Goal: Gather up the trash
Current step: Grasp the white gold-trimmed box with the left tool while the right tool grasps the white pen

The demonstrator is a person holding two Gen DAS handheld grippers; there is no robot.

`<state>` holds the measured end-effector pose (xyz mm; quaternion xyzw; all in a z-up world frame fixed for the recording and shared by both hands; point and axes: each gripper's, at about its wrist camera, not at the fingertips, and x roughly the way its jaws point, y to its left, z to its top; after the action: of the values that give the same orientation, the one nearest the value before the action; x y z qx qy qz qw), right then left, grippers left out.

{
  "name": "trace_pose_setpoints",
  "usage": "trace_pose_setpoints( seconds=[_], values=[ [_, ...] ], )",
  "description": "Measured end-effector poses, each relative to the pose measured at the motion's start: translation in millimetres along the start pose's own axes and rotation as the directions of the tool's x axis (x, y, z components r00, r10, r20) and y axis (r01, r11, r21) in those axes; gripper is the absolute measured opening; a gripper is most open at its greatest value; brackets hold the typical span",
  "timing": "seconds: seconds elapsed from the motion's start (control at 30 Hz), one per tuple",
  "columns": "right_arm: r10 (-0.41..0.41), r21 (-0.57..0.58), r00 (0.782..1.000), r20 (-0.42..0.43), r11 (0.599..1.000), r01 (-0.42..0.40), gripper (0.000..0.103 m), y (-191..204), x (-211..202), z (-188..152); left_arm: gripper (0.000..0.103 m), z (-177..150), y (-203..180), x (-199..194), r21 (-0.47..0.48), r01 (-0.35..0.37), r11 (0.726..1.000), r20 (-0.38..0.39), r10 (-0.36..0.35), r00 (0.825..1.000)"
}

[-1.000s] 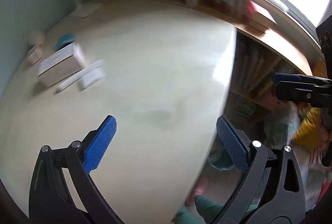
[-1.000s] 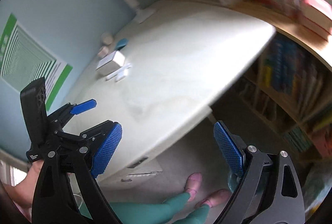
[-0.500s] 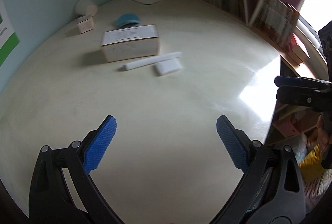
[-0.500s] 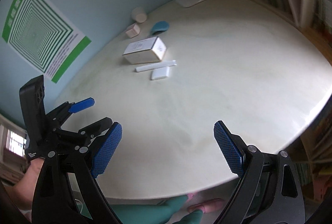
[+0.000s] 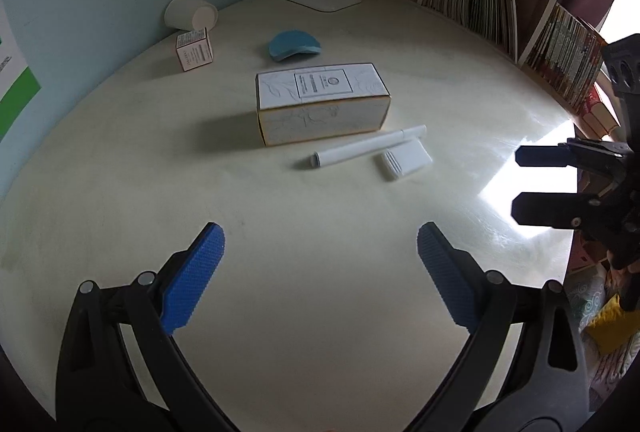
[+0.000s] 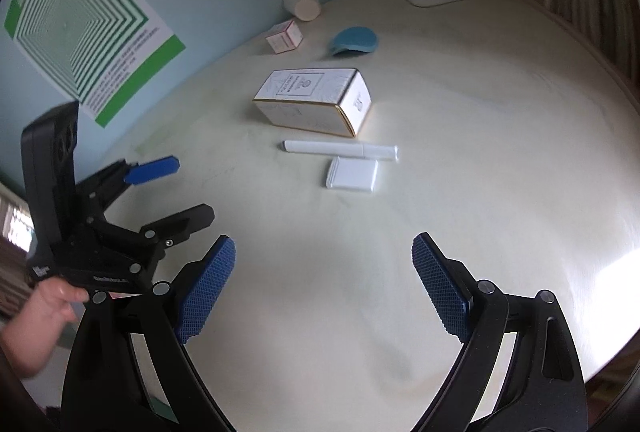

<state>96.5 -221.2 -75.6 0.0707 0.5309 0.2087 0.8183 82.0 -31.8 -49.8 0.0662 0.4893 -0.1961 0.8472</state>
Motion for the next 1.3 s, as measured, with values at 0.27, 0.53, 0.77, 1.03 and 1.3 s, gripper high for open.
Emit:
trace_pose_setpoints(
  seconds=[0.27,0.53,0.77,1.03,1.3],
  values=[
    [0.025,-0.084,0.999,-0.038,0.996,-0.028,0.089,-5.7,18.9,29.2,0.095,12.1,8.0,11.9,-0.010,0.034,0.999,0.003,-0.034,0.999],
    [0.099,-0.217,0.986,-0.131,0.968,-0.126,0.082,-18.6,42.6,58.1,0.095,38.9,16.7,25.1,0.022,0.039,0.999,0.006,-0.039,0.999],
    [0.132,-0.311,0.964,-0.231,0.929,-0.202,0.072,-28.1,66.7,76.9,0.095,68.2,26.2,52.6,0.078,0.054,0.996,-0.026,-0.052,0.998],
    [0.113,-0.416,0.957,-0.267,0.882,-0.221,0.044,-36.0,88.0,75.5,0.095,88.8,31.2,84.3,0.213,0.119,0.970,-0.040,-0.113,0.993],
    [0.141,-0.478,0.961,-0.239,0.844,-0.242,0.027,-40.5,90.6,79.5,0.093,108.9,33.5,111.6,0.286,0.275,0.918,-0.062,-0.269,0.961]
  ],
)
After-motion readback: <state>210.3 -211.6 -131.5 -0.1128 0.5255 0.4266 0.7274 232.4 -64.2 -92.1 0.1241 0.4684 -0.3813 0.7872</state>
